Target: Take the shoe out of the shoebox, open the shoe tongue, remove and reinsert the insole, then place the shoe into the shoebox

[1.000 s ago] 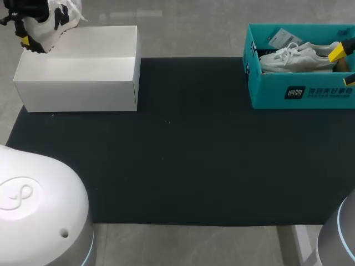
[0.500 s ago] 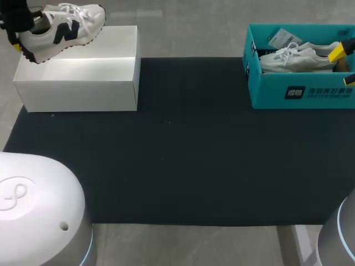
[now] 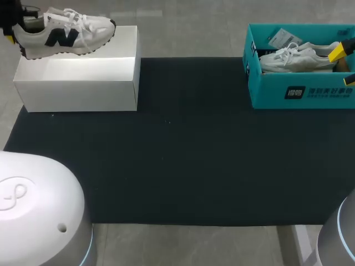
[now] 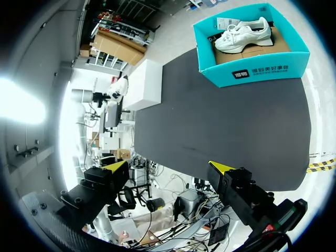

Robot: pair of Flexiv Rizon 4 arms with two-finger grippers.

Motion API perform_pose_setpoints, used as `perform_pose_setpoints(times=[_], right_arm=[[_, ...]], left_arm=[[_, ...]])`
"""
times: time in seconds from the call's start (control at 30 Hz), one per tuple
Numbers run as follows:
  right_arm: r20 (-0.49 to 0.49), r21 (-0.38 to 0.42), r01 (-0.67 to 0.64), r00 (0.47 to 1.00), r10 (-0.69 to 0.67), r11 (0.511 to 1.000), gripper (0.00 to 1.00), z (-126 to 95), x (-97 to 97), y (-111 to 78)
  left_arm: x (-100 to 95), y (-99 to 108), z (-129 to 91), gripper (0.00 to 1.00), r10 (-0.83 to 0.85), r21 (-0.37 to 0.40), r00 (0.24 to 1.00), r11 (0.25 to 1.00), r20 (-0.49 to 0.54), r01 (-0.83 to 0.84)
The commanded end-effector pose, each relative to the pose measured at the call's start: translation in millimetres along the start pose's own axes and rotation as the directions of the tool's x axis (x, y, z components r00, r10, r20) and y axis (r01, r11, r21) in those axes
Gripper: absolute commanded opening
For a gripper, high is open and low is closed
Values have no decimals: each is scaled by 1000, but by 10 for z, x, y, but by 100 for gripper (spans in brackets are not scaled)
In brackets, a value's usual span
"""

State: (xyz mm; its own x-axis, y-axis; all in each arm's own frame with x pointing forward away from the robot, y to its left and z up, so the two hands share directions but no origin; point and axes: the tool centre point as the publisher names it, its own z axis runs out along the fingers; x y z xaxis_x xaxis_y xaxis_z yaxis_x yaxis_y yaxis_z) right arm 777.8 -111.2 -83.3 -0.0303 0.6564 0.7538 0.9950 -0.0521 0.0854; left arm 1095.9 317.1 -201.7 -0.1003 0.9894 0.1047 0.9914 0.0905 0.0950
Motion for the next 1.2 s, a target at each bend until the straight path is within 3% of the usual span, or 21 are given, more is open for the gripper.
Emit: perform_pose_setpoints(times=[0.03,0.3,0.47,0.53,0.67,1.2], right_arm=[[2,1,-1,1000,1,1000,100,5,-3,8],[2,1,-1,1000,1,1000,100,5,-3,8],[2,1,-1,1000,1,1000,100,5,-3,8],[2,1,-1,1000,1,1000,100,5,-3,8],[2,1,-1,1000,1,1000,100,5,-3,8],[2,1,-1,1000,1,1000,100,5,-3,8]], left_arm=[[25,78,-27,0,71,36,997,997,5,-71],[10,97,-11,0,74,41,997,996,5,-74],[-68,136,66,0,174,40,985,984,-10,-174],[-96,139,126,0,240,24,971,971,-20,-240],[-74,187,263,0,218,-15,975,976,-35,-218],[-124,250,909,0,182,-22,983,983,8,-182]])
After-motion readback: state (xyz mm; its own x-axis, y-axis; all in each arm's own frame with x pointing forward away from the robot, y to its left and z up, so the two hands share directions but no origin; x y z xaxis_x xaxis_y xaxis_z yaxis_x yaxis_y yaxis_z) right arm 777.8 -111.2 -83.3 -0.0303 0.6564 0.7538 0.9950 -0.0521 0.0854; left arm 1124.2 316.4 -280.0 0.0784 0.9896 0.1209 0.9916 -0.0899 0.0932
